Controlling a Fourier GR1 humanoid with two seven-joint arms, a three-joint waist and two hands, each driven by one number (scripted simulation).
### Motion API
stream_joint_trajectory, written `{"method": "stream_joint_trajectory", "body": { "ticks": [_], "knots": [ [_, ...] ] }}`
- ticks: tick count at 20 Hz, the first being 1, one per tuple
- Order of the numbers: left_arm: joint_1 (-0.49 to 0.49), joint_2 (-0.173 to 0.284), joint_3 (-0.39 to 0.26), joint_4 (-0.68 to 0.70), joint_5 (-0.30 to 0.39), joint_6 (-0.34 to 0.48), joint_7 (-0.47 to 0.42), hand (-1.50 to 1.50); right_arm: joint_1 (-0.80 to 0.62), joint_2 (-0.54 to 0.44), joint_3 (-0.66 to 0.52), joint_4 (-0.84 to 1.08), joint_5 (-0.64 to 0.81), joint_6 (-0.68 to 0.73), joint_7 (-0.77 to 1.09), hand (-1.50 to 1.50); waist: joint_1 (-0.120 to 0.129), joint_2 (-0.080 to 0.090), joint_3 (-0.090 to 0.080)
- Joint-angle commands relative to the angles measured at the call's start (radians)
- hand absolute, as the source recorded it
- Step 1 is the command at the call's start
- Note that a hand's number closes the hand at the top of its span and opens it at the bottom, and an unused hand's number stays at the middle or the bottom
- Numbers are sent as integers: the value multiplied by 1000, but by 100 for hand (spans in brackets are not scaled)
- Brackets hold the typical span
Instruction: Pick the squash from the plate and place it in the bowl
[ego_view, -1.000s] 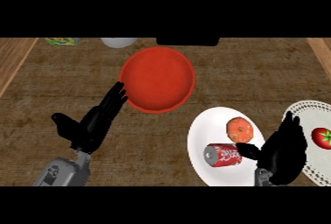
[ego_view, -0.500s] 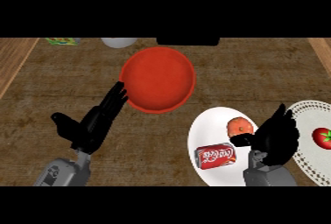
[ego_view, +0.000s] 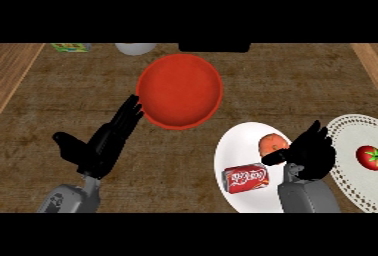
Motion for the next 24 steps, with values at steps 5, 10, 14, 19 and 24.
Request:
{"method": "stream_joint_trajectory", "body": {
  "ticks": [5,10,14,19,24],
  "knots": [
    [8,-13,4,3,-13,-7,-15,0,-91,3,-3,107,-17,-5,241,-150,-3,0,1],
    [-18,4,33,16,-2,-18,18,0,-65,3,7,121,-3,-26,241,-150,-13,-1,1],
    [-1,-7,32,32,-11,-15,7,0,-71,3,8,187,-1,-80,241,-150,-10,1,1],
    [38,-4,31,0,-7,-33,-5,0,-86,3,0,180,17,-78,241,-150,-9,-2,0],
    [25,-16,29,2,-12,-37,1,0,-99,3,-6,248,9,-153,241,-150,-6,1,1]
  ]
}}
